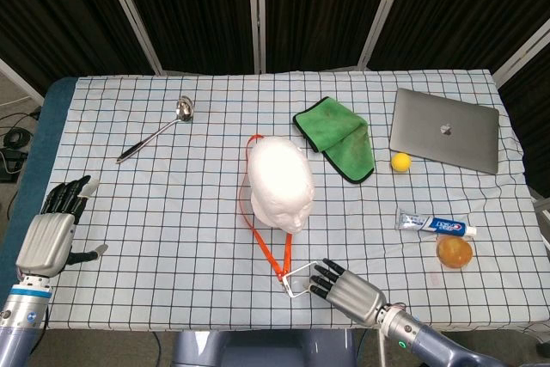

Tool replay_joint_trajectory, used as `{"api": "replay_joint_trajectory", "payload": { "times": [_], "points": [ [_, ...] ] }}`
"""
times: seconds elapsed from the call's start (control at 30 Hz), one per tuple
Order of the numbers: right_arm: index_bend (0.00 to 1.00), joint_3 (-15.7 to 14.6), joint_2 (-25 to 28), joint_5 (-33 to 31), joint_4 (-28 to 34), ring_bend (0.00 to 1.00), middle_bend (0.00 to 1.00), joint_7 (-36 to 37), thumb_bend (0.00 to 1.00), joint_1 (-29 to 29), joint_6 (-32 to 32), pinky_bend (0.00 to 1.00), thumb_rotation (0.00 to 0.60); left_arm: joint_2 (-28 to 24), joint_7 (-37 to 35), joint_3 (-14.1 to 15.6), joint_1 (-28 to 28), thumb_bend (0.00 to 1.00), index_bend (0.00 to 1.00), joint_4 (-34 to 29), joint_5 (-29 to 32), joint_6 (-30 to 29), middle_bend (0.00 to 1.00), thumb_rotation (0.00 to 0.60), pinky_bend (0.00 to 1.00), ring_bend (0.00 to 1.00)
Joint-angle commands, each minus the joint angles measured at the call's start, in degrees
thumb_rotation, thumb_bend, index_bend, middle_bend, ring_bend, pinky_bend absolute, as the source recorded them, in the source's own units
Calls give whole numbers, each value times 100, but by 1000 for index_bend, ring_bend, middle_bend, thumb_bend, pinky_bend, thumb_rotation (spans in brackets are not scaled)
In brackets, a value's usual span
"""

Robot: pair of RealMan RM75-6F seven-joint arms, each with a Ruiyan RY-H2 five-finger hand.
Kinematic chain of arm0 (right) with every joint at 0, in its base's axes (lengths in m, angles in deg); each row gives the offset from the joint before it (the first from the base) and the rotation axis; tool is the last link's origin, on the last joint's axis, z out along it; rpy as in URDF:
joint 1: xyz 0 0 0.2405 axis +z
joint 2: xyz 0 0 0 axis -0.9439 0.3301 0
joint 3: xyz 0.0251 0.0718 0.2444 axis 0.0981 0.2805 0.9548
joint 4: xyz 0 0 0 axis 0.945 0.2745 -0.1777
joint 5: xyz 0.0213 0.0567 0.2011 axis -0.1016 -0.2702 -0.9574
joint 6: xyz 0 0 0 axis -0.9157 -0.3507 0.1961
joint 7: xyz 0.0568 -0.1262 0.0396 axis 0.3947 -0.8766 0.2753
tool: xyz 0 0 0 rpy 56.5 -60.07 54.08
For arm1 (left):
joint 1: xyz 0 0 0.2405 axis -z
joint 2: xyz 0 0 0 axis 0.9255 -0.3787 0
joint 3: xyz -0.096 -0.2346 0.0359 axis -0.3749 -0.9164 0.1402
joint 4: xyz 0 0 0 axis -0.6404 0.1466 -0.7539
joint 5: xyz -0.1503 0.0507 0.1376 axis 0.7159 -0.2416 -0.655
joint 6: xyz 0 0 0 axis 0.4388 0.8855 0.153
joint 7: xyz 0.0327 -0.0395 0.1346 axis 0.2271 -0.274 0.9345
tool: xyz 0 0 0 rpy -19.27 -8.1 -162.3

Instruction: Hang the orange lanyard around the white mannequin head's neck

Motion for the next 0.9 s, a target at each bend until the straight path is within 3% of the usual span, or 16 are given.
{"api": "replay_joint_trajectory", "payload": {
  "times": [0.03,0.37,0.67,0.9],
  "points": [
    [131,200,-23,9,-182,0,118,289,980,77,25,80,600,3,5,-2,-2,0,0,-3,-4,3,0,600,0,0],
    [138,601,-408,-780,-723,0,130,177,982,289,-556,81,600,16,14,-22,2,0,0,19,23,34,0,600,0,0],
    [189,501,-337,-914,-762,0,174,57,983,261,-653,82,600,-5,-28,-45,6,0,0,40,34,60,0,600,0,0],
    [202,300,-54,-576,-620,0,186,230,983,175,-462,89,600,-5,-37,-29,-9,0,0,19,-9,58,0,600,0,0]
  ]
}}
